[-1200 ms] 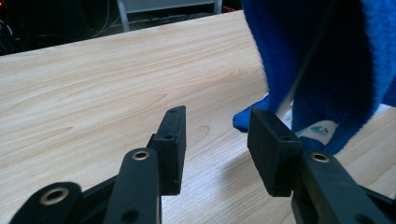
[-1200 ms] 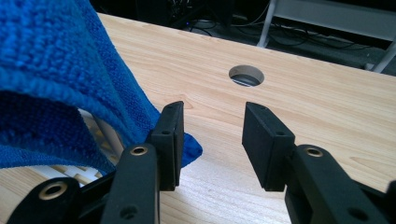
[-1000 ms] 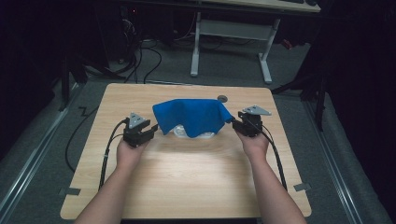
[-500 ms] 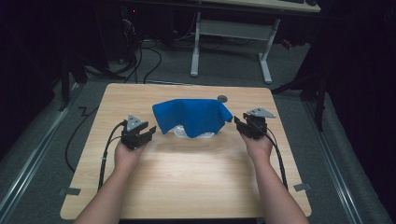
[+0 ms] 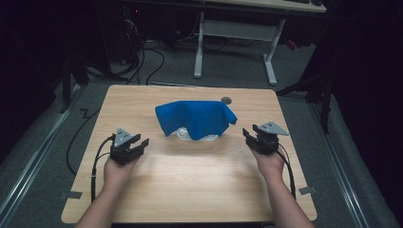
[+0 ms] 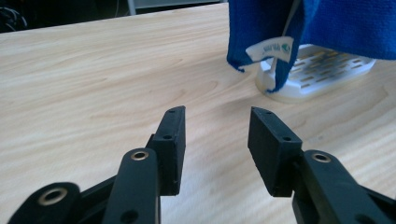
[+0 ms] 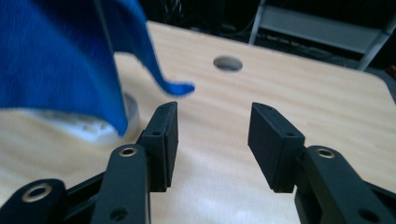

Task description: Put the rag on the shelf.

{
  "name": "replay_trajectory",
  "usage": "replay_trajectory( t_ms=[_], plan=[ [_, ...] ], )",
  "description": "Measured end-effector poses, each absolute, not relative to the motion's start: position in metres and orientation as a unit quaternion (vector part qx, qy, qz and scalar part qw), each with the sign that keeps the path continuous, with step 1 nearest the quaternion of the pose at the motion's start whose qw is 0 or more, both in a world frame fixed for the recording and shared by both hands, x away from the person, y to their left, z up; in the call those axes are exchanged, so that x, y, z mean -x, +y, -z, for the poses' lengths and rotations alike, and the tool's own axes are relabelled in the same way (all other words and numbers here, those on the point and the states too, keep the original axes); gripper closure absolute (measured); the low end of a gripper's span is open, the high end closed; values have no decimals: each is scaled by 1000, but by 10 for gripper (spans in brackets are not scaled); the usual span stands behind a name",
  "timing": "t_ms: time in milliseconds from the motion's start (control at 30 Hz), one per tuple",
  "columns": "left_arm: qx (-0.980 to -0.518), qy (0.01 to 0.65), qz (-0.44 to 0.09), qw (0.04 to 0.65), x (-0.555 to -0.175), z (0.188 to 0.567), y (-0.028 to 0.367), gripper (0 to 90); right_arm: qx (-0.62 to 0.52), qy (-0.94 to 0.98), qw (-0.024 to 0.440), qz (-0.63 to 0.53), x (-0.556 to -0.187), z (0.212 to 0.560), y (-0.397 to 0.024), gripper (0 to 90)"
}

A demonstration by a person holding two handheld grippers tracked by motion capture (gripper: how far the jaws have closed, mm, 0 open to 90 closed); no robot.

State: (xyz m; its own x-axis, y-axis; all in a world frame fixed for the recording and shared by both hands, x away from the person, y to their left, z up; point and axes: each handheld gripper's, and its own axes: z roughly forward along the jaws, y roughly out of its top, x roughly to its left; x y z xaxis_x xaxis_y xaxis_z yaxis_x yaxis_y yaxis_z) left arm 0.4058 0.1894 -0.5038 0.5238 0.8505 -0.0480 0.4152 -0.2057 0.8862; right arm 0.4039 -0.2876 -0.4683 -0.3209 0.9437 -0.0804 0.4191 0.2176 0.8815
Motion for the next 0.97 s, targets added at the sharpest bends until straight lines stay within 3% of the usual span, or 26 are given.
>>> replay_trajectory(
  t_ms=[400, 700, 767, 967],
  plan=[
    [-745, 429, -223, 459, -363, 511, 205, 548, -472, 708, 330, -408, -359, 477, -286, 525],
    [-760, 415, -212, 453, -301, 516, 193, 497, -468, 708, 324, -419, -308, 482, -280, 521],
    [-765, 404, -223, 449, -295, 514, 191, 486, -476, 698, 330, -422, -292, 491, -285, 546],
    [-766, 416, -198, 448, -304, 522, 190, 479, -493, 703, 305, -412, -300, 499, -286, 518]
  ],
)
